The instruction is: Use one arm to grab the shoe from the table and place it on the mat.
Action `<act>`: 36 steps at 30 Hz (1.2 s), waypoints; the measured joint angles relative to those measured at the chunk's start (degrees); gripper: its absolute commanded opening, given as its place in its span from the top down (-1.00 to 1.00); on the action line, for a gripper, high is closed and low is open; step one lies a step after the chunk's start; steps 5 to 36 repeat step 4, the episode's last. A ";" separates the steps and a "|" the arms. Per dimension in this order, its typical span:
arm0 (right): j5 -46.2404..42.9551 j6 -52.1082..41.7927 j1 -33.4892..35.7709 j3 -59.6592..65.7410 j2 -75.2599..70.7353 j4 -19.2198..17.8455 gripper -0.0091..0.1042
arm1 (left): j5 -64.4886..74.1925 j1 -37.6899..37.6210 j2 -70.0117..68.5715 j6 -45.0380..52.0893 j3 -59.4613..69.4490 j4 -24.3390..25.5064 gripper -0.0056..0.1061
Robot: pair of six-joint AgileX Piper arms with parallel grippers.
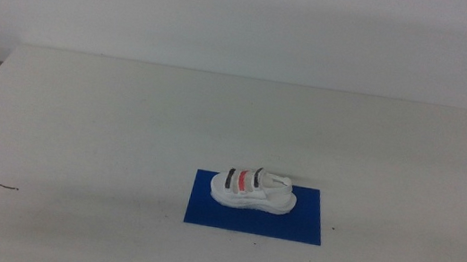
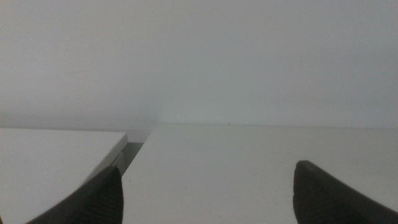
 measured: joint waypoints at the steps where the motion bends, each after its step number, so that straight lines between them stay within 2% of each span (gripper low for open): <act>1: 0.00 0.00 0.00 0.00 0.00 0.00 -0.56 | 0.00 0.00 0.00 0.00 0.00 0.18 -0.78; 36: 0.00 0.00 0.00 0.00 0.00 0.00 -0.56 | 0.00 0.00 0.00 0.00 0.00 0.77 -0.78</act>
